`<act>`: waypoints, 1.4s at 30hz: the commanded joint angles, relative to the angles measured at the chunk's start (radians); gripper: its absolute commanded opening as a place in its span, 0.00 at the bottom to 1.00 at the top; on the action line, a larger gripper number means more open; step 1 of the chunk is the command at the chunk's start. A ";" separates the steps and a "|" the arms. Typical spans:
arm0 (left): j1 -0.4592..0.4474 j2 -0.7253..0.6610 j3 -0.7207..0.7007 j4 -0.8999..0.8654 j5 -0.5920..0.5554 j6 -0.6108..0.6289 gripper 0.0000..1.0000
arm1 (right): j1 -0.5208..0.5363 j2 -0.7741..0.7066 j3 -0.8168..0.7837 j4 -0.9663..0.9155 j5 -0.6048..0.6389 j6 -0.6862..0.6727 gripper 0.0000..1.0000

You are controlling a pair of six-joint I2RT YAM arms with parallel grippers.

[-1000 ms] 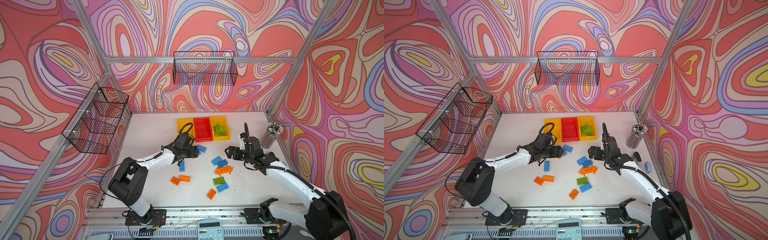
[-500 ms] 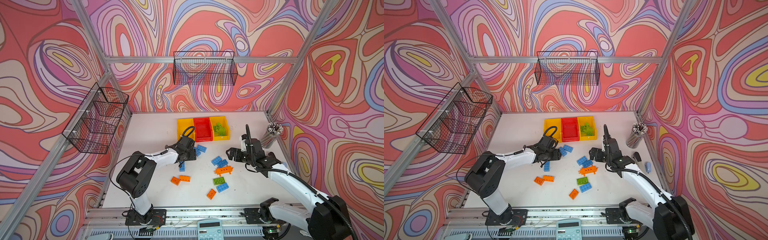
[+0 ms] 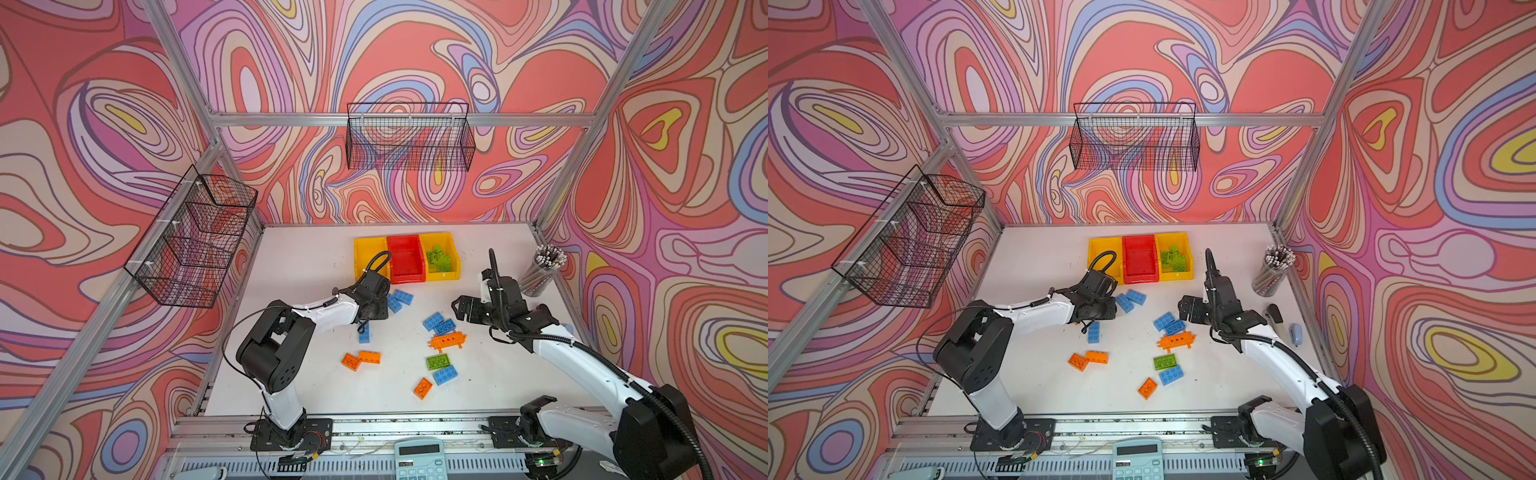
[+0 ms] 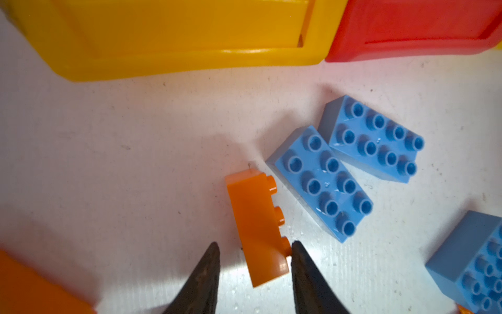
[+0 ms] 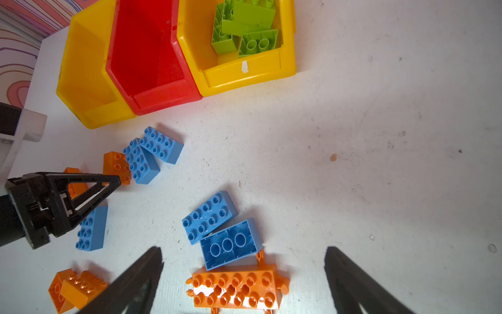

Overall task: Sort the legos into containers by color
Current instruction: Rotate the lego at the center of the table, then pick up the lego from the center of the table.

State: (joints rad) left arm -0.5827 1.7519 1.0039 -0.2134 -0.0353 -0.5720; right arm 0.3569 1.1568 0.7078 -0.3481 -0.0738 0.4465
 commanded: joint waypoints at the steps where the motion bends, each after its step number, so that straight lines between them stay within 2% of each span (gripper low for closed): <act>1: -0.003 0.009 0.033 -0.044 -0.025 0.019 0.40 | 0.006 0.010 0.027 0.002 0.009 -0.001 0.98; 14: 0.006 0.066 0.098 -0.091 -0.048 0.058 0.35 | 0.006 0.006 0.035 -0.015 0.019 -0.006 0.98; 18: 0.007 0.076 0.099 -0.089 -0.041 0.055 0.30 | 0.007 -0.005 0.035 -0.022 0.023 -0.006 0.98; 21: 0.009 0.079 0.103 -0.095 -0.043 0.054 0.22 | 0.007 -0.008 0.036 -0.025 0.022 -0.005 0.98; 25: 0.009 0.076 0.107 -0.103 -0.040 0.058 0.21 | 0.007 -0.013 0.038 -0.023 0.020 -0.006 0.98; 30: 0.010 0.058 0.119 -0.121 -0.046 0.063 0.14 | 0.006 -0.018 0.038 -0.025 0.024 -0.002 0.98; 42: 0.015 0.023 0.195 -0.189 -0.073 0.094 0.11 | 0.007 -0.037 0.041 -0.008 0.014 0.006 0.98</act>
State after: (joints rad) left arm -0.5766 1.8069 1.1629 -0.3569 -0.0803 -0.4961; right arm 0.3569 1.1370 0.7208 -0.3538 -0.0669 0.4500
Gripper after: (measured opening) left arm 0.225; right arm 0.982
